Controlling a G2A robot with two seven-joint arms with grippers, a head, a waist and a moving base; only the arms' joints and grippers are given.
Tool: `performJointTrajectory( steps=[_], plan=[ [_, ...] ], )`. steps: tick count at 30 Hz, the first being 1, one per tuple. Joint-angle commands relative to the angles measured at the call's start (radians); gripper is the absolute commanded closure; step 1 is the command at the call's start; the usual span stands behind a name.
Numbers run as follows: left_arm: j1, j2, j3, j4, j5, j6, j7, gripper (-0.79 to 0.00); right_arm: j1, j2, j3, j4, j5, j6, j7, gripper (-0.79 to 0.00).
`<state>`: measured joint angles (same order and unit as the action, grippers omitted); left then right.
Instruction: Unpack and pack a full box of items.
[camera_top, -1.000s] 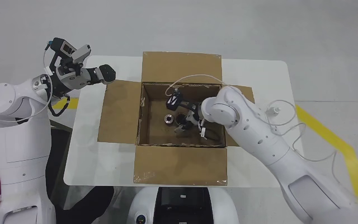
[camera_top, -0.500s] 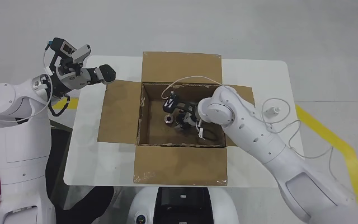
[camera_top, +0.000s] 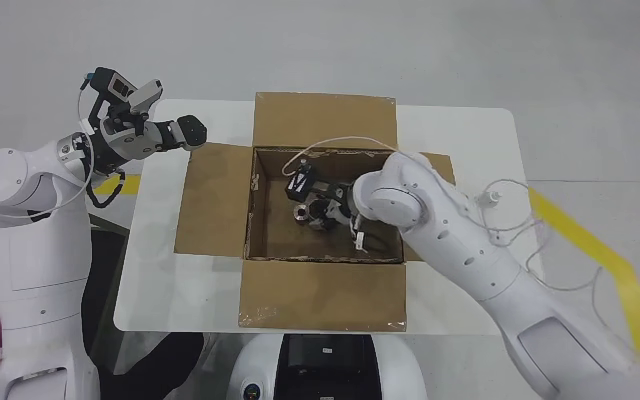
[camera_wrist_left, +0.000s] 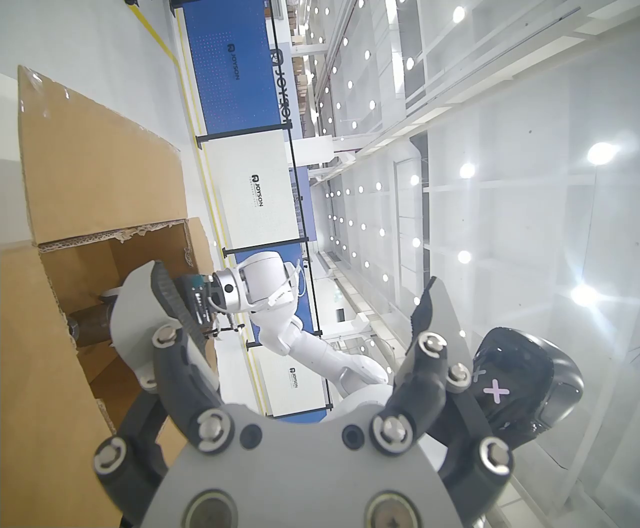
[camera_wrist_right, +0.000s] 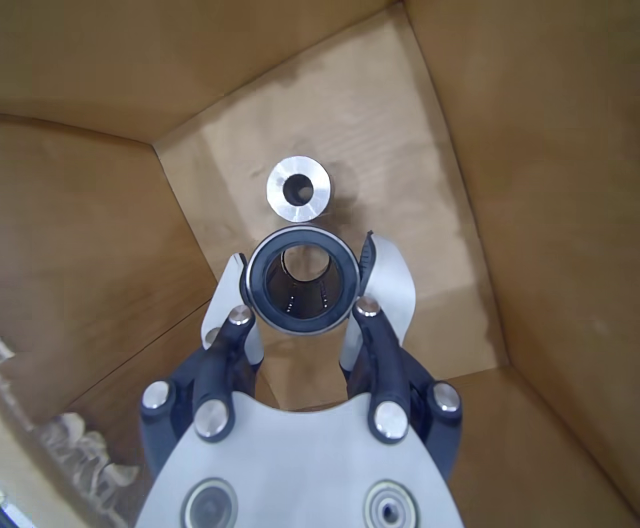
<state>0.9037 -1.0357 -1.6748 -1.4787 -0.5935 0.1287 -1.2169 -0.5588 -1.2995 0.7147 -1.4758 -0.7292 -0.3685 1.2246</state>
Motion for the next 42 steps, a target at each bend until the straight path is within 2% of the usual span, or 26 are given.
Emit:
performJointTrajectory(
  steps=[1, 23, 29, 35, 42],
  plan=[
    [0.0, 0.0, 0.0, 0.0, 0.0, 0.0, 0.0, -0.785, -0.014, 0.008, 0.018, -0.045, -0.005, 0.006, 0.013, 0.0],
    [0.0, 0.0, 0.0, 0.0, 0.0, 0.0, 0.0, -0.785, -0.181, 0.085, 0.25, -0.405, -0.005, 0.025, 0.071, 0.0],
    [0.0, 0.0, 0.0, 0.0, 0.0, 0.0, 0.0, -0.785, -0.252, 0.111, 0.365, -0.532, 0.037, 0.058, 0.095, 0.0],
    [0.0, 0.0, 0.0, 0.0, 0.0, 0.0, 0.0, -0.785, -0.341, 0.137, 0.484, -0.693, -0.013, 0.101, 0.131, 0.0],
    [0.0, 0.0, 0.0, 0.0, 0.0, 0.0, 0.0, -0.785, -0.473, 0.166, 0.674, -0.827, -0.018, 0.133, 0.146, 0.0]
  ],
)
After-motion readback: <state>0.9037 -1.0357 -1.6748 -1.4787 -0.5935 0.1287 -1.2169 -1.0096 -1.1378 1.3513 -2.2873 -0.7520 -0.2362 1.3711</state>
